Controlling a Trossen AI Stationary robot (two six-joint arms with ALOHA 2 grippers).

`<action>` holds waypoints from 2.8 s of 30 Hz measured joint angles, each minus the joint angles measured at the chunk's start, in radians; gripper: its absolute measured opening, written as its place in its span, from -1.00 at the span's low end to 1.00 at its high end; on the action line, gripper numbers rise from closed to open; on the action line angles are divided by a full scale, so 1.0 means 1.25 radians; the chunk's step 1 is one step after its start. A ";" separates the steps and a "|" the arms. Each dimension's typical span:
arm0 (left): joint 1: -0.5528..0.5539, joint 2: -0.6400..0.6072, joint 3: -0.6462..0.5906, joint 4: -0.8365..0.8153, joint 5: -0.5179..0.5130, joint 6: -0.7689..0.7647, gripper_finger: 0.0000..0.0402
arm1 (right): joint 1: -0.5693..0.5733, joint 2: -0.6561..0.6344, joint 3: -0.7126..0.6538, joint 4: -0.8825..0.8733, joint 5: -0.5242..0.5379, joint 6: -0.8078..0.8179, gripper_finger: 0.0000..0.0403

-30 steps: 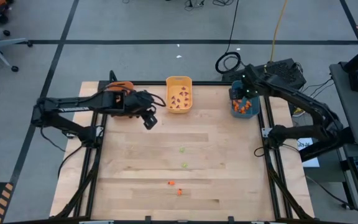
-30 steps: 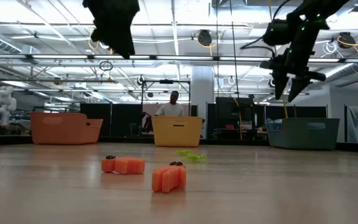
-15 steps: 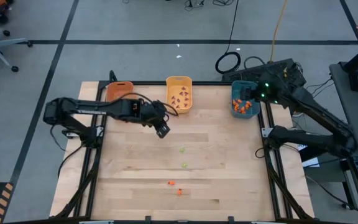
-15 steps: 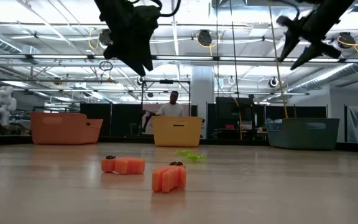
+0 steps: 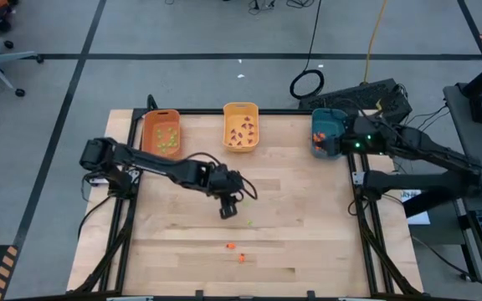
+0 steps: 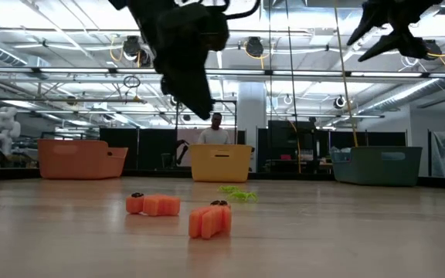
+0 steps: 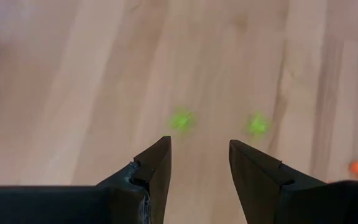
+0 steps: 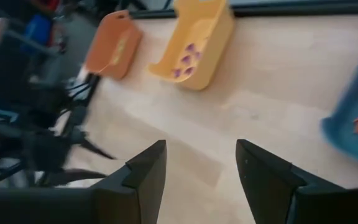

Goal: Sort Halloween decoration
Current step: Put the green spider toy into the orange bin

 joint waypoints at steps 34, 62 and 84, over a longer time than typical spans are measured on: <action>-0.028 0.145 -0.075 0.212 -0.054 -0.046 -0.54 | 0.365 0.084 0.000 0.091 0.174 0.068 -0.12; 0.000 0.188 -0.075 0.222 -0.041 -0.025 -0.17 | 0.364 0.173 0.000 0.091 0.219 0.031 -0.12; 0.003 0.206 -0.074 0.320 0.056 -0.025 -0.58 | 0.363 0.177 0.000 0.091 0.258 0.016 -0.12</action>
